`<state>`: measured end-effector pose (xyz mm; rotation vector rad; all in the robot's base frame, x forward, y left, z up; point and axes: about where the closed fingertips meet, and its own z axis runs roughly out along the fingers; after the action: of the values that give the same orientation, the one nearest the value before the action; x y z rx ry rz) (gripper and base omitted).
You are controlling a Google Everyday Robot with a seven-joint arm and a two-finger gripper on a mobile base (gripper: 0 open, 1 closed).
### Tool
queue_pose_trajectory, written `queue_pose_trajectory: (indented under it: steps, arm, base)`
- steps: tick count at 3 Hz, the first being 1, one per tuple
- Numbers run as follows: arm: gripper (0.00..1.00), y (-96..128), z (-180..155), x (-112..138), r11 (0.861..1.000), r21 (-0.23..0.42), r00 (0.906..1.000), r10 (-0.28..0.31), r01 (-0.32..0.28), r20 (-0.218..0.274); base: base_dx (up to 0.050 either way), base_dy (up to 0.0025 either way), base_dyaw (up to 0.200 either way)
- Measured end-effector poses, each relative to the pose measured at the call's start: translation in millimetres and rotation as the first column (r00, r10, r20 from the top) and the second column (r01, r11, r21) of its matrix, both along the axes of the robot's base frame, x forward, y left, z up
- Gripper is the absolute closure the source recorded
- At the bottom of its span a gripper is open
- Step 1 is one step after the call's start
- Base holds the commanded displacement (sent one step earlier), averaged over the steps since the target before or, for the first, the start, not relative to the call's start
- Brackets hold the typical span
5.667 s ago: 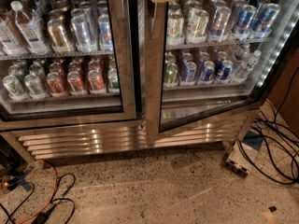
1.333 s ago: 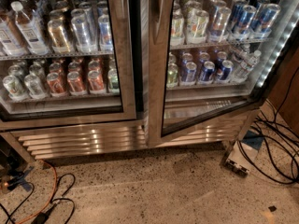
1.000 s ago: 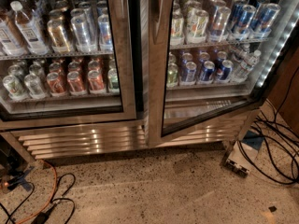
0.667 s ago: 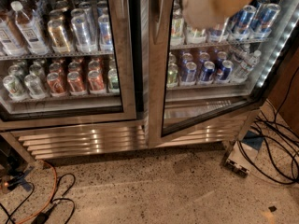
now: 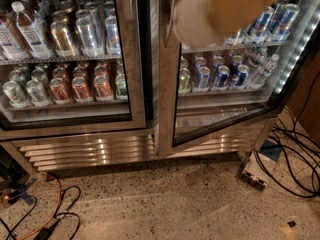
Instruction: Open right fridge door
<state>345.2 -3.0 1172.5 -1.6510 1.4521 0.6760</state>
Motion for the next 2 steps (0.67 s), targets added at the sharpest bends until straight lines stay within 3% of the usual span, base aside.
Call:
queue_pose_trajectory:
  steps: [1,2]
  arm:
    - [0.00,-11,-50,-5,0.994,-0.055,0.9908,-0.103,0.098,-0.089]
    - [0.00,-21,-97,-6,0.977,-0.118,0.9650,-0.194,0.175,-0.177]
  base:
    - [0.000,0.00000,0.000]
    - [0.000,0.00000,0.000]
